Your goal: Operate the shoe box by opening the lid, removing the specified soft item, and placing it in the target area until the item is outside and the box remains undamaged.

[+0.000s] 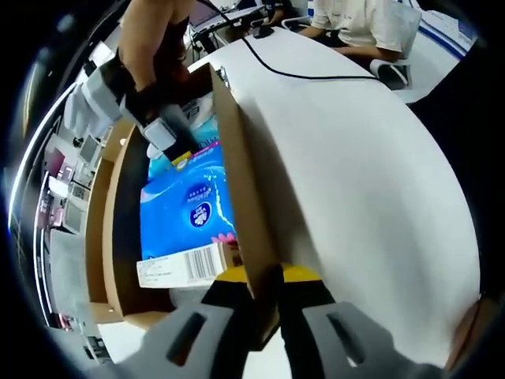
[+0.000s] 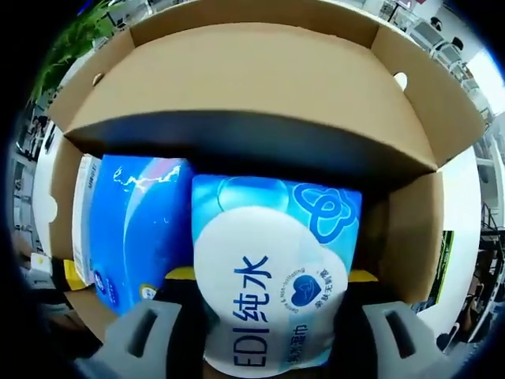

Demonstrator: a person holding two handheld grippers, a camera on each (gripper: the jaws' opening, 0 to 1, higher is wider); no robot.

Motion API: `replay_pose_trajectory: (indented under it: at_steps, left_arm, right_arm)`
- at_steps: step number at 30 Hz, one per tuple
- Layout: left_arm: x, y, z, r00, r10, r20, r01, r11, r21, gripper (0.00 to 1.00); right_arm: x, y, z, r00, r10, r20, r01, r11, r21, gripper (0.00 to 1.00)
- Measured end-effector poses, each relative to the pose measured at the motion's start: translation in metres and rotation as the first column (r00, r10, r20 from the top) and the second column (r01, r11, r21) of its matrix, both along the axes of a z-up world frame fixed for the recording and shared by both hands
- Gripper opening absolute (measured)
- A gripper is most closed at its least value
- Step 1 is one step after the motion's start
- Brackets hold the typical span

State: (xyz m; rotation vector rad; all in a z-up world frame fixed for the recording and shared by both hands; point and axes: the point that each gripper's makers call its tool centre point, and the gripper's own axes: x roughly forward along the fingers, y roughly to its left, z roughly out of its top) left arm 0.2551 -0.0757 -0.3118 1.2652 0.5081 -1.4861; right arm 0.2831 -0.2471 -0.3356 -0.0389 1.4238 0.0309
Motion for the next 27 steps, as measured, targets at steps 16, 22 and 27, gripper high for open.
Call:
replay_pose_trajectory:
  at_steps: [16, 22, 27]
  left_arm:
    - [0.001, 0.0, -0.001, 1.0, 0.008, -0.003, -0.008, 1.0, 0.003, 0.09]
    - [0.0, -0.001, -0.001, 1.0, 0.009, -0.003, -0.009, 1.0, 0.002, 0.09]
    - [0.0, -0.001, 0.0, 1.0, 0.009, -0.002, -0.009, 1.0, 0.003, 0.09]
  right_arm:
    - [0.005, -0.007, 0.03, 0.999, 0.051, 0.017, -0.05, 0.997, -0.063, 0.63]
    - [0.007, -0.01, 0.046, 0.998, 0.056, 0.037, -0.054, 0.997, -0.055, 0.62]
    - [0.008, -0.01, 0.058, 0.997, 0.053, 0.058, -0.051, 0.998, -0.043, 0.62]
